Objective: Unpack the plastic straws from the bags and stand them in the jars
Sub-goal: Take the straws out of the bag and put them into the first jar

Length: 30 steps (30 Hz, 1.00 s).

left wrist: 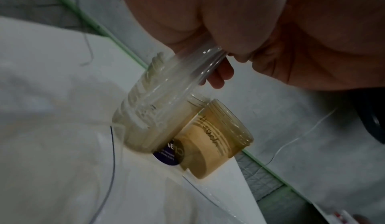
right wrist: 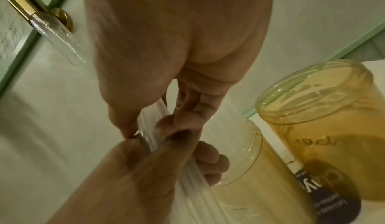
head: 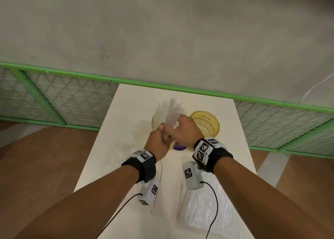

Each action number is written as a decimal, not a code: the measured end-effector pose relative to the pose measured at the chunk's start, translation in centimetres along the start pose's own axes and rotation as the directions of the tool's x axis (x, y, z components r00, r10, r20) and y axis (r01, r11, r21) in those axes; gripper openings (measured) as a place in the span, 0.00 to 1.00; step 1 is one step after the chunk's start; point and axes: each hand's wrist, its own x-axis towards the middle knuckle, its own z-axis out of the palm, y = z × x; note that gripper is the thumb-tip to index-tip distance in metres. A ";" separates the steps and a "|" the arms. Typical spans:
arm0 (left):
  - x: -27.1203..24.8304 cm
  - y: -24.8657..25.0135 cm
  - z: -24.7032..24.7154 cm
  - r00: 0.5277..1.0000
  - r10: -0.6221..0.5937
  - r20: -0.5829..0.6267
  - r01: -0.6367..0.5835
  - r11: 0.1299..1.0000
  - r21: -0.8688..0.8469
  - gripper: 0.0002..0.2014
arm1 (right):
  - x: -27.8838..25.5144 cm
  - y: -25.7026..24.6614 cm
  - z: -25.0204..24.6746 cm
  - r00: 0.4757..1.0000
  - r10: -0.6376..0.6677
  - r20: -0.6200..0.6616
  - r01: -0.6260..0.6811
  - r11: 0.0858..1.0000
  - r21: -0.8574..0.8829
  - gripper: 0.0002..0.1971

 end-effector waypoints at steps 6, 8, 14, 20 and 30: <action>0.1 -2.7 -1.5 0.995 -0.016 0.096 -0.001 0.985 0.173 0.29 | 2.2 -0.9 -1.4 0.989 0.027 -0.148 -0.018 0.998 0.061 0.10; 0.3 -4.2 -2.4 0.996 -0.049 0.077 0.027 0.962 0.273 0.29 | 3.0 -0.9 -1.8 0.983 0.030 -0.181 -0.018 0.998 0.068 0.11; 1.3 -6.0 -4.1 0.977 0.016 0.212 -0.147 0.770 0.620 0.36 | 4.6 -0.5 -1.7 0.973 0.088 -0.213 -0.065 0.991 0.114 0.15; 2.4 -6.2 -3.8 0.976 0.004 0.217 -0.132 0.806 0.577 0.32 | 5.9 -0.4 -2.1 0.946 0.108 -0.307 -0.065 0.987 0.148 0.14; 4.1 -5.6 -3.1 0.987 -0.013 0.161 -0.073 0.856 0.513 0.18 | 6.6 1.9 0.0 0.972 0.023 -0.236 -0.038 0.998 -0.059 0.16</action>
